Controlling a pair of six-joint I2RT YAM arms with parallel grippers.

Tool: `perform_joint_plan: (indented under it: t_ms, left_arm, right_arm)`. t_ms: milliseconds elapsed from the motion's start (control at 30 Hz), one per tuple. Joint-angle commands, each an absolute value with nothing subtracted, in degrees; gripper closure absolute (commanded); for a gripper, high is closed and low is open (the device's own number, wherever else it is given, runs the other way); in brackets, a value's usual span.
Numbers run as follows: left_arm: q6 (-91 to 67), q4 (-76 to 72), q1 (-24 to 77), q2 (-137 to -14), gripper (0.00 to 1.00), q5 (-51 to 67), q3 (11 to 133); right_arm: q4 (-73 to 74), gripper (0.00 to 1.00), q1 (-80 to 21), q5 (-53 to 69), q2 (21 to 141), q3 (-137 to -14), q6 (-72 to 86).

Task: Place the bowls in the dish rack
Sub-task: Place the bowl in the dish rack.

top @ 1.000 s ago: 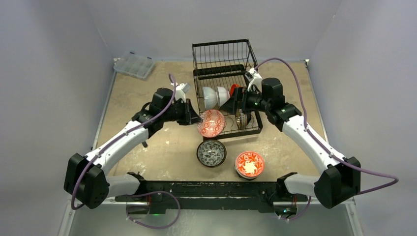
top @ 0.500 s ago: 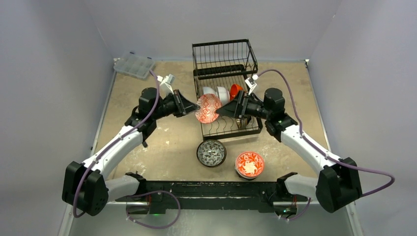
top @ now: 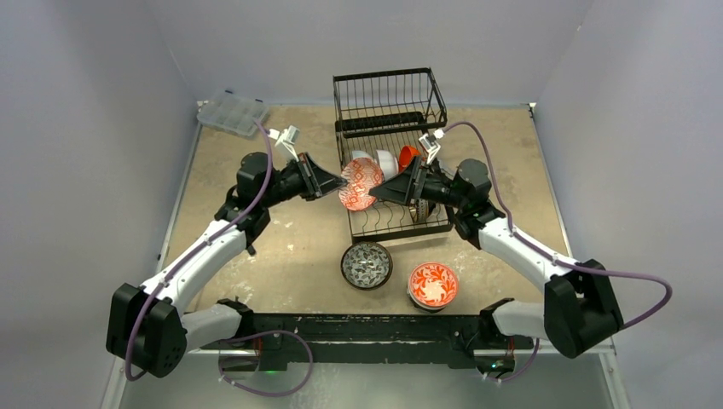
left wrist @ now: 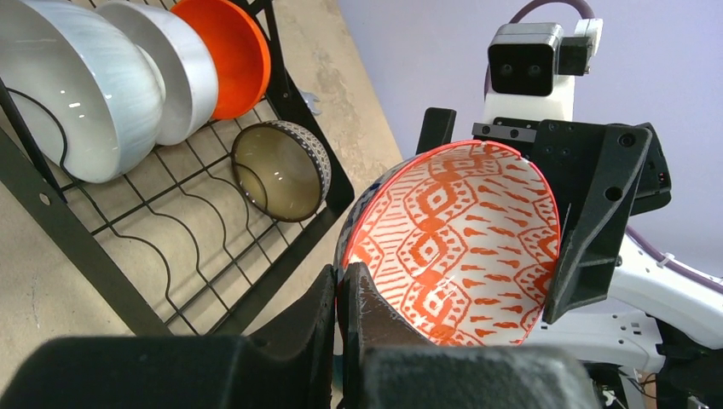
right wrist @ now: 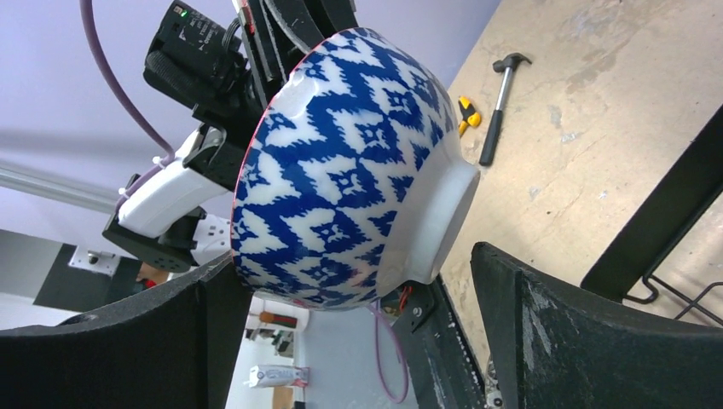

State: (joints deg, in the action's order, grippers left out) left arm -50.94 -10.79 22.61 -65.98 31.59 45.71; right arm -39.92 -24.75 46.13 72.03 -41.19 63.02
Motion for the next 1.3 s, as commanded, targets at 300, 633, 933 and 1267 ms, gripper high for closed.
perform_joint_plan:
  t_ms: [300,633,933,1267]
  left_arm:
    - [-50.37,-13.9,22.42,-66.33,1.0,32.62,45.24]
    - [-49.69,-10.73,22.41,-66.78,0.85,30.7,45.44]
    - [-50.38,-10.36,22.35,-66.87,0.18,30.35,45.11]
    - [-49.12,-7.86,22.08,-65.75,0.01,28.32,45.35]
  right_arm:
    - [-46.29,0.33,-26.72,47.0,74.63,-42.99,65.75]
    - [-43.71,1.0,-26.79,47.31,74.25,-42.4,63.95]
    - [-31.95,1.0,-25.95,45.97,72.35,-45.59,56.44]
    - [-21.33,1.0,-24.26,43.82,71.06,-48.9,48.04]
